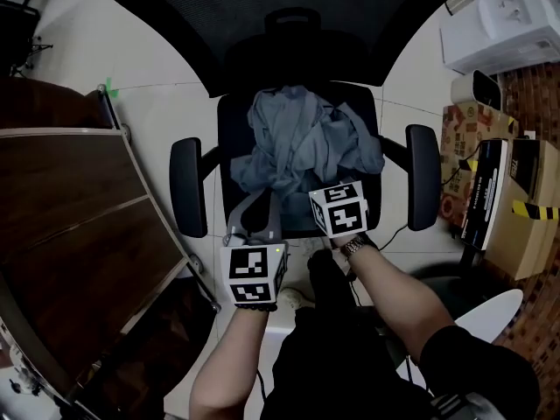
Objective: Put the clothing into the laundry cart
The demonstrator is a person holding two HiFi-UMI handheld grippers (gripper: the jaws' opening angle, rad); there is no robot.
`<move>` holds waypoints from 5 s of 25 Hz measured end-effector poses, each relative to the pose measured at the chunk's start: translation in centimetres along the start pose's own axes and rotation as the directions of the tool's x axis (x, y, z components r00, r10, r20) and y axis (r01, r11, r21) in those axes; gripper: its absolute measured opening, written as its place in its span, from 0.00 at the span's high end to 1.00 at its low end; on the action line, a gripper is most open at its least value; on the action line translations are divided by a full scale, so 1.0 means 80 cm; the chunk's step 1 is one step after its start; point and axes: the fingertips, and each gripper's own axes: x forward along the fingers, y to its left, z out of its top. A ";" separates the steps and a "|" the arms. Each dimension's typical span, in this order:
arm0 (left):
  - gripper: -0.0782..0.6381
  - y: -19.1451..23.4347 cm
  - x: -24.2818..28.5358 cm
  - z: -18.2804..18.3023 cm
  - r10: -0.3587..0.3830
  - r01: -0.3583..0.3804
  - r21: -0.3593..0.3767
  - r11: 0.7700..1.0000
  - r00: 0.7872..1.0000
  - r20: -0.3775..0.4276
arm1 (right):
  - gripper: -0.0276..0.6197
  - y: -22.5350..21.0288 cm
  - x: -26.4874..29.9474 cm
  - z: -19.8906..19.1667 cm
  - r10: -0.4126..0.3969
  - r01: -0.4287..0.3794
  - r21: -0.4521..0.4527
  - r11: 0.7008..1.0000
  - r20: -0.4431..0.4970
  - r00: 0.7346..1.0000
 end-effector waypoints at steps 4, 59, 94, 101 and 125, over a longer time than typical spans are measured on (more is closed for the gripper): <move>0.89 -0.002 -0.032 0.029 0.013 -0.014 0.016 1.000 1.000 0.023 | 0.82 0.024 -0.052 0.042 0.018 -0.017 -0.023 1.000 0.066 0.998; 0.89 -0.126 -0.880 0.098 0.632 -0.621 -0.212 0.755 0.602 0.489 | 0.82 0.655 -0.896 0.131 0.807 -0.304 -0.765 0.568 0.443 0.391; 0.89 -0.184 -1.291 -0.085 0.903 -0.832 -0.433 0.345 0.169 0.395 | 0.82 1.032 -1.084 -0.066 0.991 -0.423 -0.900 0.110 0.068 0.113; 0.89 -0.152 -1.305 -0.091 0.916 -0.842 -0.447 0.301 0.126 0.380 | 0.82 1.078 -1.051 -0.066 0.994 -0.428 -0.901 0.070 0.025 0.109; 0.89 0.004 -1.316 -0.107 0.947 -0.848 -0.464 0.256 0.123 0.297 | 0.79 1.231 -0.771 -0.110 0.915 -0.535 -0.845 -0.016 -0.228 0.333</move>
